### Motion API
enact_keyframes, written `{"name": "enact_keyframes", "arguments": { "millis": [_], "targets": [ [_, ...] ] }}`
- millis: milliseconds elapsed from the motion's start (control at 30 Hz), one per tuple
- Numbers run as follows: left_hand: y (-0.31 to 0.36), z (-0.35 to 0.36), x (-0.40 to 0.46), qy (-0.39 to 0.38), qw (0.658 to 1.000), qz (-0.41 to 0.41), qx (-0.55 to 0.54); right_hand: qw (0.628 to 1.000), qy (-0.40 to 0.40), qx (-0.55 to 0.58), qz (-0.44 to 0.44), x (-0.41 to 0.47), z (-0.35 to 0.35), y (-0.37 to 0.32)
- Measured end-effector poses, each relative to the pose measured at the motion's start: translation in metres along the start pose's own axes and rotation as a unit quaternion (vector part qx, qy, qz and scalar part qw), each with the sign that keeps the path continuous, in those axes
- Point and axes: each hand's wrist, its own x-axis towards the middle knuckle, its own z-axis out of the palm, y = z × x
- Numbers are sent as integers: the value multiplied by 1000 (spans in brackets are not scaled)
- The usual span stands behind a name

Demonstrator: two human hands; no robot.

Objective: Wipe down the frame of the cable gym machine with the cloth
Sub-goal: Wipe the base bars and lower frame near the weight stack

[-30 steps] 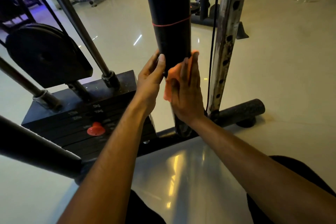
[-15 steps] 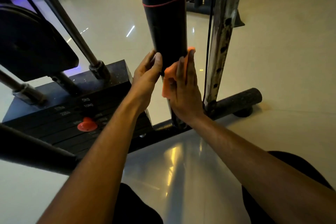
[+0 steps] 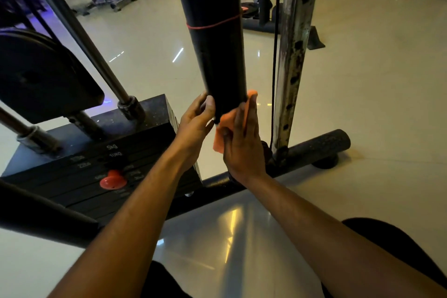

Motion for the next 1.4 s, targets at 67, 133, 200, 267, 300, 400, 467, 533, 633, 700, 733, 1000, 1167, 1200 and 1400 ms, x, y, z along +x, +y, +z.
{"name": "enact_keyframes", "arguments": {
  "millis": [67,133,200,267,300,400,467,533,633,700,733,1000,1167,1200,1400],
  "targets": [
    [-3,-2,3,3,1000,-6,1,1000,19,-4,4,12,-3,-10],
    [-5,-5,5,-5,1000,-13,-1,1000,10,-24,-1,7,-1,-8],
    [-7,-8,6,-14,1000,-16,-8,997,-28,-68,-19,-15,3,9],
    [-10,-5,3,-17,1000,-16,-6,989,-87,-121,-21,-41,5,36],
    [-13,-2,0,-15,1000,-18,-4,982,-120,-146,-14,-54,7,48],
    [-28,4,-9,-3,1000,-22,2,975,-146,-164,21,-78,12,61],
    [-39,4,-9,-5,1000,-24,10,990,-99,-95,44,-70,19,47],
    [-49,2,-5,-11,1000,-19,16,998,-28,-40,48,-52,27,32],
    [-71,3,2,-18,1000,-7,23,998,15,-61,28,-47,39,36],
    [-93,3,5,-21,1000,-1,23,994,-3,-107,13,-68,51,58],
    [-103,2,6,-25,999,-2,23,991,-22,-132,5,-84,57,71],
    [-155,6,22,-21,999,39,32,994,33,-106,3,-103,85,92],
    [-188,9,18,-14,999,34,26,992,2,-123,20,-133,99,118],
    [-194,10,18,-12,999,32,29,988,-34,-151,22,-151,99,131],
    [-215,14,16,-4,1000,18,26,994,-20,-55,96,-165,111,127]
  ]
}}
